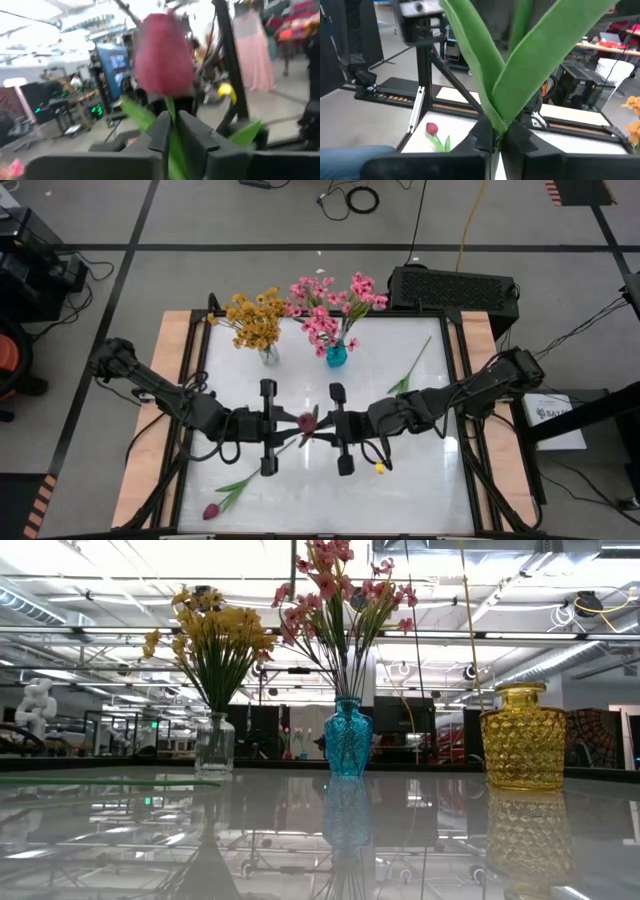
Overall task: Sort flowers into vase by color
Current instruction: Put the top left red flower into the yellow vase
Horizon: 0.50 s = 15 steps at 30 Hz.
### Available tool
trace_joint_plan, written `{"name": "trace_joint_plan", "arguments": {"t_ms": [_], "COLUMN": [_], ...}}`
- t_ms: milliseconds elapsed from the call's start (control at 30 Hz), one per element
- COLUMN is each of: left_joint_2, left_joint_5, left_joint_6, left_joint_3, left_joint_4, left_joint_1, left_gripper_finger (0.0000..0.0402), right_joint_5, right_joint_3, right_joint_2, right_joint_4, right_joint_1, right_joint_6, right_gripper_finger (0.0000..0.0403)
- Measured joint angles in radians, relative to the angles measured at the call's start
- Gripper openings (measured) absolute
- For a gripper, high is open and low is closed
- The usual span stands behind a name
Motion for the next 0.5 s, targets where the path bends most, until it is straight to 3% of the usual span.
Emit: {"name": "trace_joint_plan", "arguments": {"t_ms": [333, 500], "left_joint_2": [-0.037, -0.04], "left_joint_5": [-0.047, -0.115], "left_joint_6": [-0.074, -0.195], "left_joint_3": [0.0, -0.001], "left_joint_4": [-0.234, -0.433], "left_joint_1": [-0.041, -0.07], "left_gripper_finger": [0.021, 0.0252], "right_joint_5": [-0.004, 0.018], "right_joint_3": [0.0, 0.001], "right_joint_2": [-0.146, -0.253], "right_joint_4": [-0.268, -0.475], "right_joint_1": [0.005, 0.029], "right_joint_6": [0.108, 0.203], "right_gripper_finger": [0.0005, 0.0006]}}
